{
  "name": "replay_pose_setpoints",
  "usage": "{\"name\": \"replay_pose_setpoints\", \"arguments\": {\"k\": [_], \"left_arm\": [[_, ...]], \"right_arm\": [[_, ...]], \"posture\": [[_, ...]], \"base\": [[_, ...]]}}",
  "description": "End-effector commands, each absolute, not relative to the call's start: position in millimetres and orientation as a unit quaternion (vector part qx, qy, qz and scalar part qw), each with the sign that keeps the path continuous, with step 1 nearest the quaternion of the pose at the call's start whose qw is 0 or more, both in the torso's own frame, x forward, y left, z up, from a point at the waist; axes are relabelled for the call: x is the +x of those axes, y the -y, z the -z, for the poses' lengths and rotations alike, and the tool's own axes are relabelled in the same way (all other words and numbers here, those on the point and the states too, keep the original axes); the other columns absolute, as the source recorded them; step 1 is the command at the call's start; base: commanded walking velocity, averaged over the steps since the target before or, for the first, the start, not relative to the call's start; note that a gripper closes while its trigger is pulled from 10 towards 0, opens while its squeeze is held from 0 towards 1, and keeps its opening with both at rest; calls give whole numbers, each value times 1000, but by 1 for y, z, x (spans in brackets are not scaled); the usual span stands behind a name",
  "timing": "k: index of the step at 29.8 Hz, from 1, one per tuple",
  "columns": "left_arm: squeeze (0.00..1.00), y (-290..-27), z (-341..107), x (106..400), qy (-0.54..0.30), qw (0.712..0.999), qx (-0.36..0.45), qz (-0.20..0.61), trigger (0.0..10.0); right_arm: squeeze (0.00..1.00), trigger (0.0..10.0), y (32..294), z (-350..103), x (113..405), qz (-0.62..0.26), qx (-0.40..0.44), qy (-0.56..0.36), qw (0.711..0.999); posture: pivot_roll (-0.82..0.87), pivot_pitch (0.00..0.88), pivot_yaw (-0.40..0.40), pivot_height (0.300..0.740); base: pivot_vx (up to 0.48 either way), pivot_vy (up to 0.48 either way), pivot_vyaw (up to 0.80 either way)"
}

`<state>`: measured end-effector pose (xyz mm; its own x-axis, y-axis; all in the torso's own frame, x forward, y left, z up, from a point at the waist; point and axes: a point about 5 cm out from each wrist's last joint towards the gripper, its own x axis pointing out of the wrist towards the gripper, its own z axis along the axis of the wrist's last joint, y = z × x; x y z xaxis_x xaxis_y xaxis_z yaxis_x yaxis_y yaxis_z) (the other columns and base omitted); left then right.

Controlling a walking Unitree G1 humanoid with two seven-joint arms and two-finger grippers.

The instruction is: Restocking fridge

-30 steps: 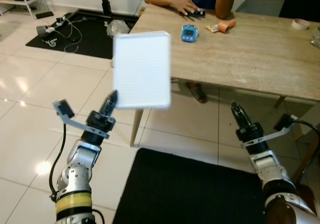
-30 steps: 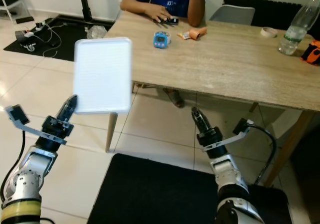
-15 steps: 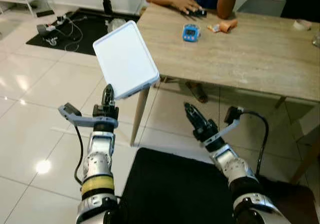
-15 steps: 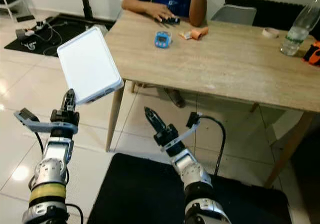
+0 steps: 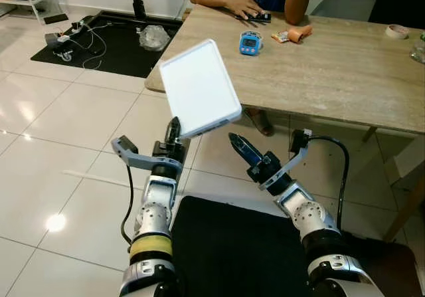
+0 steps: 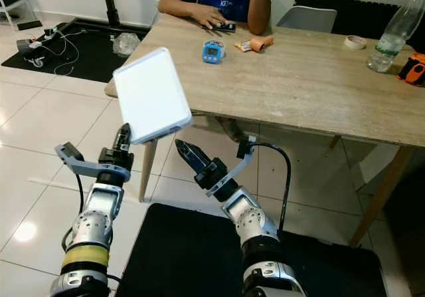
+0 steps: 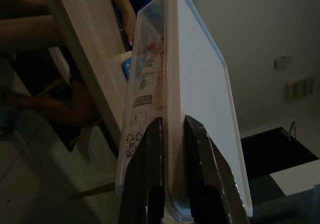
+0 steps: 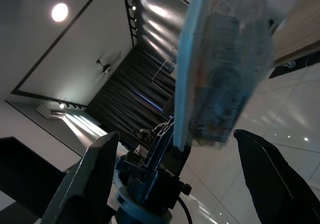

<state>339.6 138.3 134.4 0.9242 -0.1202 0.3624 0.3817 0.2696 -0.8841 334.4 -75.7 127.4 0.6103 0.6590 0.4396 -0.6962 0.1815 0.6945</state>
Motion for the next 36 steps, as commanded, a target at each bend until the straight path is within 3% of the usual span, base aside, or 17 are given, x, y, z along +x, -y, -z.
{"name": "replay_pose_setpoints", "arguments": {"k": [1, 7, 16, 36], "left_arm": [[0, -123, -128, 336, 99, 782, -593, 167, 10000], [0, -116, -126, 333, 89, 781, -593, 172, 10000], [0, -108, -125, 331, 82, 779, -594, 181, 10000], [0, -99, -122, 325, 70, 781, -589, 195, 10000]], "right_arm": [[0, 10000, 39, -136, 328, -461, 499, 31, 733], [0, 10000, 41, -138, 328, -451, 498, 32, 740], [0, 10000, 37, -124, 330, -417, 464, -13, 782], [0, 10000, 42, -121, 335, -383, 471, -15, 794]], "posture": [[16, 99, -32, 740], [14, 99, -31, 740], [13, 101, -27, 740], [21, 101, -29, 740]], "base": [[0, 0, 0], [0, 0, 0], [0, 0, 0], [0, 0, 0]]}}
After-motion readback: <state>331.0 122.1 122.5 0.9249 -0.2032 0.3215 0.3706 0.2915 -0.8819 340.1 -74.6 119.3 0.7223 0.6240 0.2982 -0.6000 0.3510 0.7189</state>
